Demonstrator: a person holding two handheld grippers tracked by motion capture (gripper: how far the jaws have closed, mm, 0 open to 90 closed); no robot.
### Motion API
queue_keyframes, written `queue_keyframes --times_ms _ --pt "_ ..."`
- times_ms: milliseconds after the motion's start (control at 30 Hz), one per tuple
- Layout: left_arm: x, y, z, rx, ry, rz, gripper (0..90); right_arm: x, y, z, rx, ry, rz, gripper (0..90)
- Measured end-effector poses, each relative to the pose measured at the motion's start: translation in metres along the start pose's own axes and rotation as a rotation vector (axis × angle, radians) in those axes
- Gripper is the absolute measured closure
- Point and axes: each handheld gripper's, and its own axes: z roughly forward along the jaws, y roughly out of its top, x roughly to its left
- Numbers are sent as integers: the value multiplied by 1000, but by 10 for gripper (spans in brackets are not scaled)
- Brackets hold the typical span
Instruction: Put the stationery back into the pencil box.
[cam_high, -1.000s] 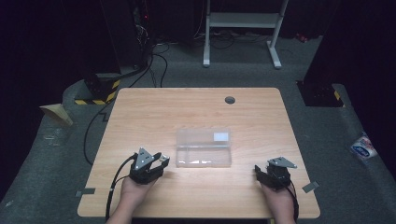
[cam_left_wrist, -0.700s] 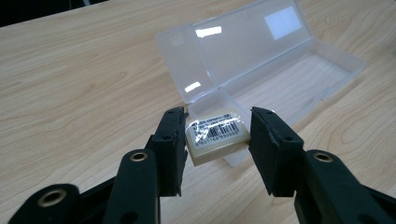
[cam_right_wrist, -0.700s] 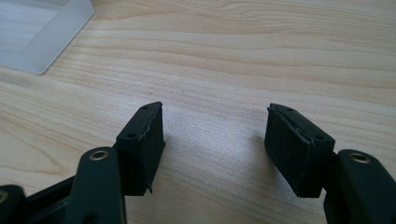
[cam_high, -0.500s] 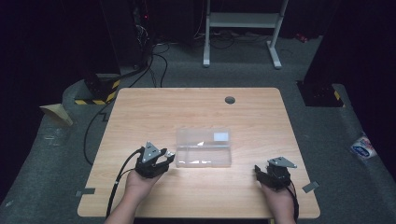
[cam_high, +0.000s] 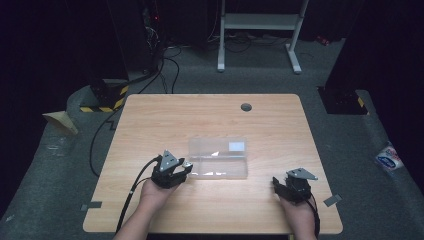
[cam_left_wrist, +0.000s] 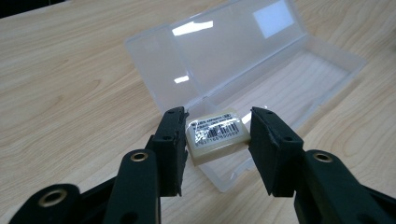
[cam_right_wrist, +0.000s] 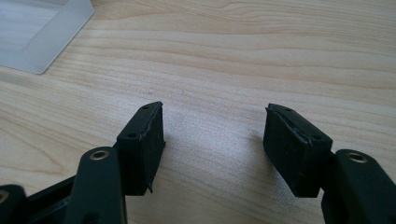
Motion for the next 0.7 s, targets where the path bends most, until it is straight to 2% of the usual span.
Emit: queue_keyframes --times_ms 233,300,367,467,633,700 --pt "-1 8 6 25 -9 34 565 0 0 0 0 2 -1 380" --pt "0 9 9 26 -11 29 565 0 0 0 0 2 -1 380" --pt "0 11 13 47 -8 47 566 0 0 0 0 2 -1 382" --pt "0 11 18 52 -14 46 566 0 0 0 0 3 -1 383" --pt "-4 9 27 67 -50 67 566 0 0 0 0 3 -1 383" --pt "-4 8 30 85 -45 75 565 0 0 0 0 3 -1 383"
